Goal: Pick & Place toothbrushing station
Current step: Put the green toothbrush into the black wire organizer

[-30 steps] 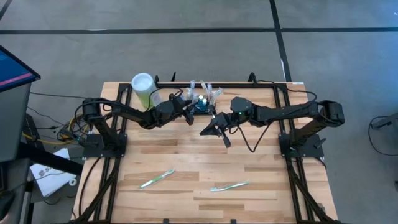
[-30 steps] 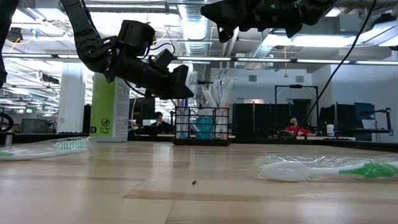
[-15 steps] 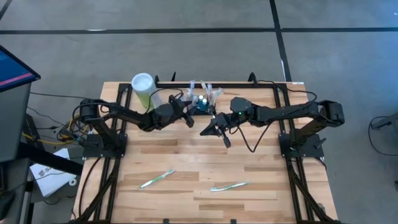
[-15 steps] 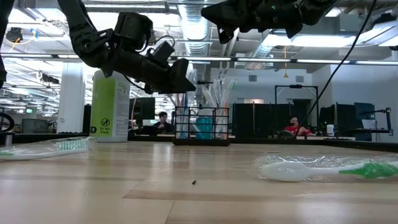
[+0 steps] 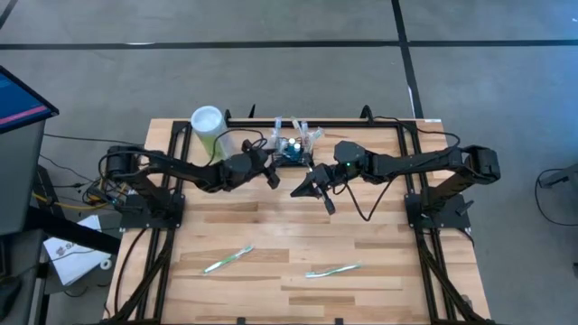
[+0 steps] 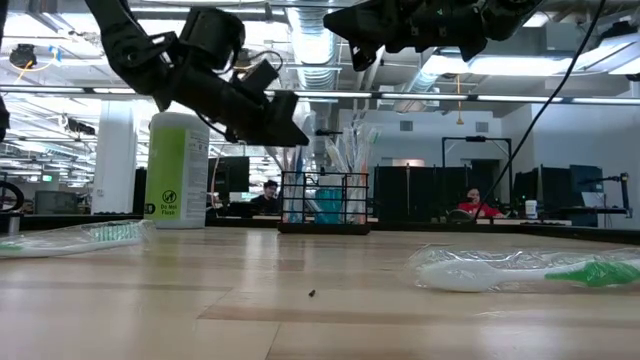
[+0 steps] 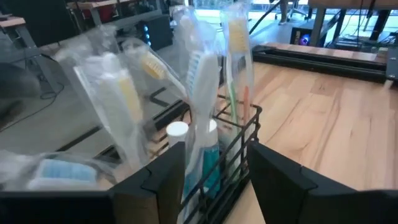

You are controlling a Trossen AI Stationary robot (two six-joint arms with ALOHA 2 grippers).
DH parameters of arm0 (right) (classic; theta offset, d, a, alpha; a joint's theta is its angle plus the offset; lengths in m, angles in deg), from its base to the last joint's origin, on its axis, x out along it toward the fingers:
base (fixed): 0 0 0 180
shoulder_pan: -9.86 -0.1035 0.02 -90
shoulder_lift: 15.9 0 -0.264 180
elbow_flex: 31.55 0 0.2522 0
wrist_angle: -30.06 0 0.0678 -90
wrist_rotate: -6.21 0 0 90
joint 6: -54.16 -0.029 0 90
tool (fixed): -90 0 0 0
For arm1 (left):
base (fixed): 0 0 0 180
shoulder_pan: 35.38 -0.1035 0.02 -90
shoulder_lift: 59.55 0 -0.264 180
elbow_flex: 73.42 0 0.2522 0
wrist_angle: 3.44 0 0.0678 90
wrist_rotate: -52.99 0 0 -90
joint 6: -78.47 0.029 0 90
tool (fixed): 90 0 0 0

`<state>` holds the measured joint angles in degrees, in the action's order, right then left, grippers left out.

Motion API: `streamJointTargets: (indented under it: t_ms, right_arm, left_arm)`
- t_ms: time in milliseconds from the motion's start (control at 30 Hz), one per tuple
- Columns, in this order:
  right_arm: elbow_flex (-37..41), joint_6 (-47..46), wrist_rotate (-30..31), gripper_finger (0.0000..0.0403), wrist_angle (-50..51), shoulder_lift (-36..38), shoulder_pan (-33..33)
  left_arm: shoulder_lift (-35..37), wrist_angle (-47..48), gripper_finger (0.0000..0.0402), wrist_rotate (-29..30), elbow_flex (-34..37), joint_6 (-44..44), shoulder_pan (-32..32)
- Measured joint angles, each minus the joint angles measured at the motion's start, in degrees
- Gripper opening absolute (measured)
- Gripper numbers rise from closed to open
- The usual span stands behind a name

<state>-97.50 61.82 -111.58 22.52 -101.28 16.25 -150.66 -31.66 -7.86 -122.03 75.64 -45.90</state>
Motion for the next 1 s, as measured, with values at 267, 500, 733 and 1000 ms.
streamJointTargets:
  t_ms: [267,500,733,1000]
  right_arm:
    - [0.0,-0.03,0.0,0.0,0.01,0.0,0.0]
    - [0.0,-0.13,0.0,0.0,1.01,0.0,0.0]
    - [0.0,-0.15,0.0,0.0,1.24,0.0,0.0]
    - [0.0,-0.17,-0.01,0.0,2.51,0.0,0.0]
  left_arm:
    - [9.01,12.85,0.0162,0.02,0.0,-1.22,3.48]
    - [12.95,25.21,0.0153,-0.02,0.0,-5.93,10.0]
    - [13.4,29.12,0.0147,-2.33,0.0,-9.53,15.24]
    - [13.4,38.1,0.0146,-10.18,0.0,-19.67,20.99]
